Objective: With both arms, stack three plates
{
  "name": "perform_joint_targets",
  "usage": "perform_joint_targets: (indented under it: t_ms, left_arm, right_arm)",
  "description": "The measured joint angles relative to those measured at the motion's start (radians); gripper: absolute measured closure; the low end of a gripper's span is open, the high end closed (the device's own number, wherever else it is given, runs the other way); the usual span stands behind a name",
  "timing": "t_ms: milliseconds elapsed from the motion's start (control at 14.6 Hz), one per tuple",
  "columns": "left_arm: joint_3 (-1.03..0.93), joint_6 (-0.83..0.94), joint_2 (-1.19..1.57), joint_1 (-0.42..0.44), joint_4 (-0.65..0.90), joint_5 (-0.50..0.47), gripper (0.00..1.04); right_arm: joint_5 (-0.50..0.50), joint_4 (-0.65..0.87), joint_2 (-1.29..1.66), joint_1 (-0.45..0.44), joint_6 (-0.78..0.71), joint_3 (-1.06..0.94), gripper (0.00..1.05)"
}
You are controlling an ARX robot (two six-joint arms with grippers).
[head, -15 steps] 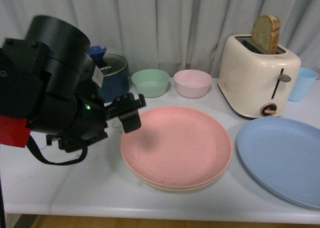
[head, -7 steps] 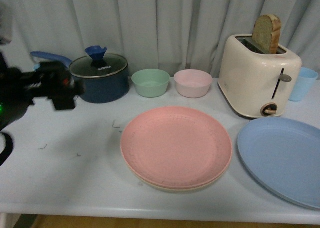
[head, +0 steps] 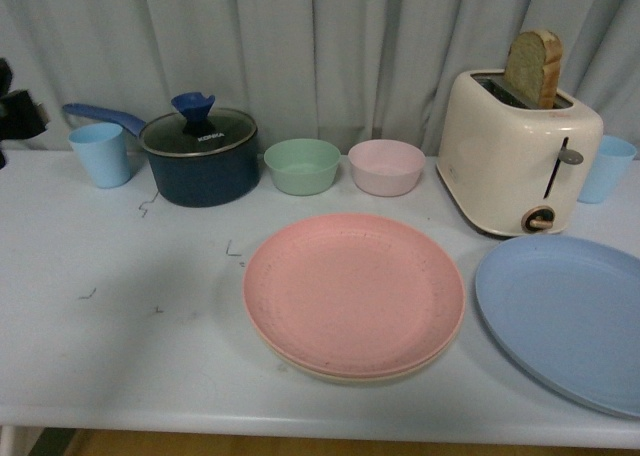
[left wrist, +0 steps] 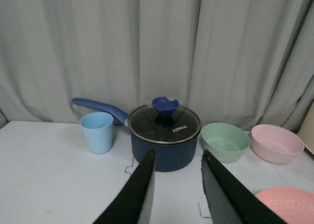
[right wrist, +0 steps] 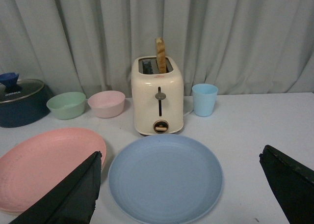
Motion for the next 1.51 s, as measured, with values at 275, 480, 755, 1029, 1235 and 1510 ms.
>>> perform_joint_targets:
  t_ms: [275,480,755,1029,1235,1510]
  left_arm:
    - [-0.115,0.007,-0.071,0.025,-0.053,0.041,1.03]
    - [-0.166,0.010,-0.190,0.059,-0.079,0.058,1.03]
    - [-0.229,0.010,-0.307,0.075,-0.151,0.089,1.03]
    - [-0.311,0.010,-0.610,0.161,-0.367,0.173,1.03]
    - [-0.336,0.010,-0.821,0.161,-0.547,0.172,1.03]
    - [-0.336,0.010,-0.998,0.161,-0.705,0.172,1.03]
  right_arm:
    - [0.000,0.000,0.000,0.000,0.000,0.000,0.06]
    - [0.000,0.000,0.000,0.000,0.000,0.000,0.06]
    - [0.000,0.000,0.000,0.000,0.000,0.000,0.06]
    - [0.000,0.000,0.000,0.000,0.000,0.000,0.06]
    - [0.000,0.000,0.000,0.000,0.000,0.000,0.06]
    - [0.000,0.000,0.000,0.000,0.000,0.000,0.06]
